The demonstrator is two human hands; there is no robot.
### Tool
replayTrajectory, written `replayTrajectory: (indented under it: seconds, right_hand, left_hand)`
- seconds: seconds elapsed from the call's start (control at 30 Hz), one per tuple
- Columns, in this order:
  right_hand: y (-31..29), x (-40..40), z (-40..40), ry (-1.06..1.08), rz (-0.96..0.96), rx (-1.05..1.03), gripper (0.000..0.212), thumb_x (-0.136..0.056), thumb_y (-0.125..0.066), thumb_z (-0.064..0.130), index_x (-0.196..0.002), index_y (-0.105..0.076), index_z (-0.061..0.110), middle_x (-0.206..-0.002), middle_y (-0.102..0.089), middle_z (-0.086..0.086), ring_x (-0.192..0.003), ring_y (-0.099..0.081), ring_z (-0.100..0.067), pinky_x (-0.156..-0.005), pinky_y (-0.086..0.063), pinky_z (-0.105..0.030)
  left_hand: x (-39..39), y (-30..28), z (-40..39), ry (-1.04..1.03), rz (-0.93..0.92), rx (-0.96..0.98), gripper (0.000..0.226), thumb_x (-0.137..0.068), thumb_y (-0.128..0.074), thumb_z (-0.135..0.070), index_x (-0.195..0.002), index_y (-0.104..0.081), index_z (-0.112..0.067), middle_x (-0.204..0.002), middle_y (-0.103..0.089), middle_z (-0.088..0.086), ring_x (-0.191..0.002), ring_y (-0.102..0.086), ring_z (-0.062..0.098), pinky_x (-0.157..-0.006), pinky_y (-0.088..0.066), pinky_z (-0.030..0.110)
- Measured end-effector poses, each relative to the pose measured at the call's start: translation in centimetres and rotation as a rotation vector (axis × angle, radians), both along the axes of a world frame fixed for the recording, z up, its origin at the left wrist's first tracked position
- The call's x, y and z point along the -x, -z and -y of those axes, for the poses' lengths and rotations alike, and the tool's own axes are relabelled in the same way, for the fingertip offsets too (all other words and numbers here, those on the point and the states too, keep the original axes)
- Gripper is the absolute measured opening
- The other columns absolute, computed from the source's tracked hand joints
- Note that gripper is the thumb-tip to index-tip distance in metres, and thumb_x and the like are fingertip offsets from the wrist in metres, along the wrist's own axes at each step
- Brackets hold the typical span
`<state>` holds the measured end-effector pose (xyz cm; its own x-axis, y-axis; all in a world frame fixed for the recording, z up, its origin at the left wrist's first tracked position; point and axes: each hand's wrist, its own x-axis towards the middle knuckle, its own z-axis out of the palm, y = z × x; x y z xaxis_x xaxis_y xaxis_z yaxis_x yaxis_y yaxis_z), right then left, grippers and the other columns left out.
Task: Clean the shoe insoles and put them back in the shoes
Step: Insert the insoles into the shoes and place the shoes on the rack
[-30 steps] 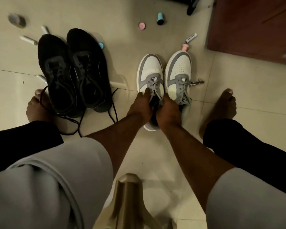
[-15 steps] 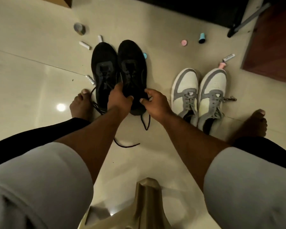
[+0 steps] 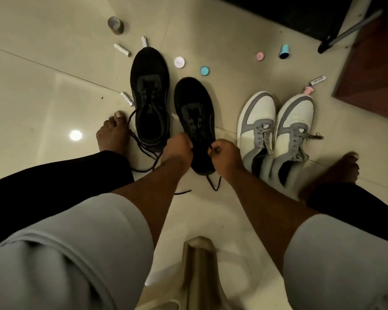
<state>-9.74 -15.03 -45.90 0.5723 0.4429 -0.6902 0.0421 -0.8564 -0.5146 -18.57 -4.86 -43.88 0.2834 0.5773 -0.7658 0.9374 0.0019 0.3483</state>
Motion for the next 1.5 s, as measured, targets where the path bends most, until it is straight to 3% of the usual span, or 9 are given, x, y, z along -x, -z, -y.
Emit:
replayTrajectory:
  seconds: [0.2, 0.43, 0.53, 0.63, 0.83, 0.97, 1.13, 1.3, 1.5]
  right_hand:
    - [-1.3, 1.3, 2.7, 0.118, -0.070, -0.054, 0.012, -0.095, -0.053, 0.017, -0.088, -0.062, 0.012, -0.086, -0.066, -0.011, -0.084, -0.063, -0.026, -0.075, -0.049, -0.032]
    - [-3.2, -1.3, 1.6, 0.149, -0.185, -0.125, 0.022, -0.095, -0.055, 0.023, -0.082, -0.061, 0.005, -0.056, -0.044, 0.005, -0.054, -0.042, -0.012, -0.061, -0.042, -0.030]
    - [-5.6, -3.1, 2.0, 0.136, -0.273, -0.098, 0.036, -0.093, -0.058, 0.024, -0.092, -0.059, -0.012, -0.047, -0.035, 0.002, -0.038, -0.031, -0.006, -0.044, -0.029, -0.020]
    - [-8.6, -5.7, 3.5, -0.014, -0.187, -0.023, 0.029, -0.090, -0.063, 0.022, -0.085, -0.066, -0.006, -0.042, -0.043, 0.005, -0.031, -0.034, -0.003, -0.035, -0.025, -0.014]
    - [-15.1, -10.7, 8.0, -0.155, 0.029, 0.080, 0.023, -0.086, -0.068, 0.021, -0.069, -0.067, 0.005, -0.057, -0.055, -0.007, -0.053, -0.049, -0.015, -0.049, -0.037, -0.022]
    - [-19.3, -11.4, 8.9, -0.169, 0.132, 0.100, 0.024, -0.081, -0.072, 0.023, -0.072, -0.069, 0.001, -0.064, -0.059, -0.010, -0.065, -0.053, -0.020, -0.055, -0.036, -0.026]
    - [-24.9, -9.6, 9.9, -0.227, 0.227, 0.122, 0.021, -0.082, -0.070, 0.026, -0.073, -0.070, 0.007, -0.068, -0.061, -0.008, -0.070, -0.056, -0.022, -0.056, -0.036, -0.025]
    - [-29.5, -6.4, 10.7, -0.177, 0.326, 0.052, 0.023, -0.083, -0.069, 0.028, -0.074, -0.070, 0.007, -0.072, -0.066, -0.010, -0.074, -0.060, -0.024, -0.063, -0.038, -0.028]
    - [-29.8, -2.3, 11.3, -0.060, 0.097, -0.108, 0.023, -0.081, -0.073, 0.029, -0.065, -0.067, 0.012, -0.059, -0.060, -0.002, -0.056, -0.051, -0.015, -0.061, -0.043, -0.031]
  left_hand:
    - [0.7, -0.6, 3.4, -0.107, 0.125, 0.020, 0.036, -0.086, -0.069, -0.014, -0.115, -0.048, -0.017, -0.127, -0.044, 0.007, -0.095, -0.058, 0.029, -0.080, -0.057, 0.049]
    - [-1.0, -1.3, 0.8, -0.300, 0.119, 0.180, 0.006, -0.099, -0.054, -0.013, -0.094, -0.050, -0.011, -0.095, -0.059, 0.014, -0.085, -0.064, 0.034, -0.068, -0.059, 0.049]
    - [-1.1, -3.5, -0.2, -0.143, 0.026, 0.306, 0.018, -0.101, -0.053, -0.028, -0.093, -0.052, -0.011, -0.088, -0.060, 0.013, -0.071, -0.065, 0.029, -0.055, -0.055, 0.035]
    - [-0.7, -5.7, -1.7, 0.049, -0.069, 0.264, 0.021, -0.099, -0.058, -0.029, -0.101, -0.055, -0.008, -0.078, -0.055, 0.011, -0.061, -0.059, 0.022, -0.049, -0.050, 0.031]
    - [1.5, -13.1, -5.1, 0.295, -0.164, 0.116, 0.031, -0.097, -0.059, -0.025, -0.106, -0.061, 0.005, -0.085, -0.059, 0.016, -0.072, -0.060, 0.029, -0.060, -0.051, 0.031]
    - [3.4, -18.6, -6.4, 0.219, -0.159, 0.051, 0.028, -0.091, -0.066, -0.023, -0.082, -0.054, 0.002, -0.060, -0.049, 0.012, -0.047, -0.051, 0.024, -0.040, -0.044, 0.027]
    - [3.8, -26.0, -5.3, 0.217, -0.016, -0.056, 0.020, -0.088, -0.067, -0.015, -0.083, -0.067, 0.004, -0.048, -0.045, 0.004, -0.044, -0.043, 0.016, -0.044, -0.036, 0.022]
    - [5.5, -29.4, -1.1, 0.144, 0.060, 0.193, 0.017, -0.084, -0.071, -0.013, -0.069, -0.069, -0.004, -0.049, -0.050, 0.005, -0.035, -0.031, 0.013, -0.039, -0.025, 0.018]
    - [3.9, -30.2, 0.0, 0.214, 0.108, 0.301, 0.026, -0.087, -0.071, -0.030, -0.070, -0.070, -0.010, -0.056, -0.065, 0.006, -0.036, -0.032, 0.010, -0.039, -0.023, 0.017]
